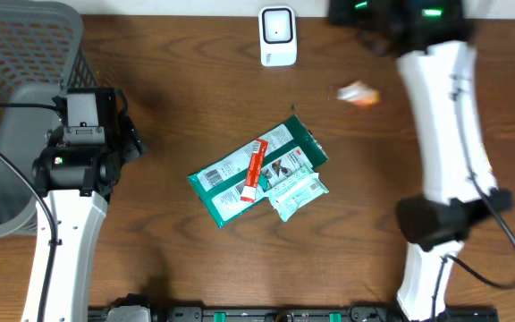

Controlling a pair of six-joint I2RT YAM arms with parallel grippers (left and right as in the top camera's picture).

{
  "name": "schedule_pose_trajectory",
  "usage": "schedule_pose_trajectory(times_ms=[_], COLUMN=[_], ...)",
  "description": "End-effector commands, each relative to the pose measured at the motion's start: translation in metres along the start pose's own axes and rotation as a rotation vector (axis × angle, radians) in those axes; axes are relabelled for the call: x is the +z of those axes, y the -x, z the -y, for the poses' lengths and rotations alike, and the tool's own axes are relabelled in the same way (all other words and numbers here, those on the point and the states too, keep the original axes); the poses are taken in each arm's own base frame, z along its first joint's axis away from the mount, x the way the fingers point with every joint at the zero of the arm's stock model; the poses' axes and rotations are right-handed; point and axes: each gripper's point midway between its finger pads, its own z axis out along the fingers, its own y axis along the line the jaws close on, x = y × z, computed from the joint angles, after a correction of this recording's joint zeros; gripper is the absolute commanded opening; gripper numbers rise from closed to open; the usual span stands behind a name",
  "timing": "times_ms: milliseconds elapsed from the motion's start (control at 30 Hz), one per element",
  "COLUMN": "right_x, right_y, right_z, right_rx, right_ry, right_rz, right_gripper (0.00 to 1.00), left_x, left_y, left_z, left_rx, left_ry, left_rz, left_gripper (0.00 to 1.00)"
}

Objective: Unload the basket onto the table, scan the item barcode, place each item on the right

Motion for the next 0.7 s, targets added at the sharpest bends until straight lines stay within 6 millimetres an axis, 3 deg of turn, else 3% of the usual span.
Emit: schedule_pose_trajectory(times_ms=[0,67,200,233,333,400,600,667], right_x=[0.023,0.029,0.026,0.023,0.014,0.007,-0.016,-0.016], right_y=[-0.017,-0.031,-0.052,-0.055,-0.064,-0.068,-0.068,-0.071], right_z=[0.019,0.025,0.053,0.068,0.108,0.136,0.244,0.262], right_rx=[-0.115,-0.118,-0.069,-0.043,0.023,0.058,0.257,0.34], right_ry=[-0.21,-0.225,-0.214,-0.224,-0.231,-0.225,-0.317,-0.306], right_rz=[-0.04,-0.099,-0.215,-0.244,-0.308,-0.342,-0.315,-0.3], right_gripper=[0.02,0.06,0.25,0.32,0.36,0.48,0.52,0.56], left_x=[-0.003,-0.003,-0.003,-0.003,-0.003,-0.003,-0.003,-0.003], left_y=[0.004,0.004,0.004,0.004,0.004,0.004,0.004,0.004], left_z=[-0.003,-0.003,-0.003,-0.003,-0.003,-0.003,-0.003,-0.003], left_rx=[0.001,0.001,0.001,0.001,0.001,0.001,0.001,0.001], left_ry=[0.011,0.011,0.011,0.011,0.011,0.011,0.011,0.011], left_rz=[0.014,0.014,0.014,0.014,0.014,0.014,0.014,0.014], left_gripper=[0.87,0.87,0.87,0.87,0.87,0.87,0.87,0.87])
